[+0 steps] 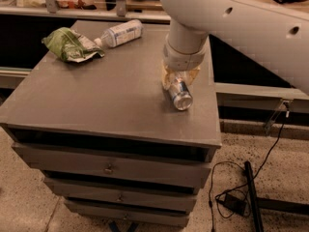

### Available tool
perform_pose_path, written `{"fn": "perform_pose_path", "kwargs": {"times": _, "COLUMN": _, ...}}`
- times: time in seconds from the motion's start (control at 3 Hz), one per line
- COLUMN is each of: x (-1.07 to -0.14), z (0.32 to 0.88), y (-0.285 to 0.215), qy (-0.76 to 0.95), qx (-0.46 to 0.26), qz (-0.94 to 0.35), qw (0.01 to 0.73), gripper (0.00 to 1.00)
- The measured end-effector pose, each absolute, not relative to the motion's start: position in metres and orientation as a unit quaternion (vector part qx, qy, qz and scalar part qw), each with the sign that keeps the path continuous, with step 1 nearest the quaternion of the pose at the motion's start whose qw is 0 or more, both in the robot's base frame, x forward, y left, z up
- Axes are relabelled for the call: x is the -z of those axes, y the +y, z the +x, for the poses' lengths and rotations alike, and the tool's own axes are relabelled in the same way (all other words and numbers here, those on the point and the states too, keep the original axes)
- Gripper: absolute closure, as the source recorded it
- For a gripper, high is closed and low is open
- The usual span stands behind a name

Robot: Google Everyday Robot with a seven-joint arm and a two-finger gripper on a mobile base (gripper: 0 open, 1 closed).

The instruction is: Move redbull can near blue plastic bottle

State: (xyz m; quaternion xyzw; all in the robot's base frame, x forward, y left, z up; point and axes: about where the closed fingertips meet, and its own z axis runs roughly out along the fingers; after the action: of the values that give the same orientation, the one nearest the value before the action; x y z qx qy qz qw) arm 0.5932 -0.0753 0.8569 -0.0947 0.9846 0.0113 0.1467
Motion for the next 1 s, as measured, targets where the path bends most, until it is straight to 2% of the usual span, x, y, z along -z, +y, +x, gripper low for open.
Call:
{"fn": "perform_pose_path", "kwargs": {"times": 0.33, "x": -0.868, "z": 0.608, "y": -0.063, "qy": 0.978, "qx": -0.033, "qz": -0.127, "qw": 0.161, "gripper": 0.85}}
{"fn": "perform_pose_path", "kwargs": {"times": 0.67, "x": -0.875, "z": 0.616, "y": -0.046, "qy": 0.966, "qx": -0.068, "qz": -0.172, "qw": 0.183, "gripper": 1.0}}
{"fn": "perform_pose_path", "kwargs": {"times": 1.0, "x": -0.892, "z": 0.635, "y": -0.01, "qy": 0.934, "qx": -0.088, "qz": -0.251, "qw": 0.24, "gripper": 1.0}}
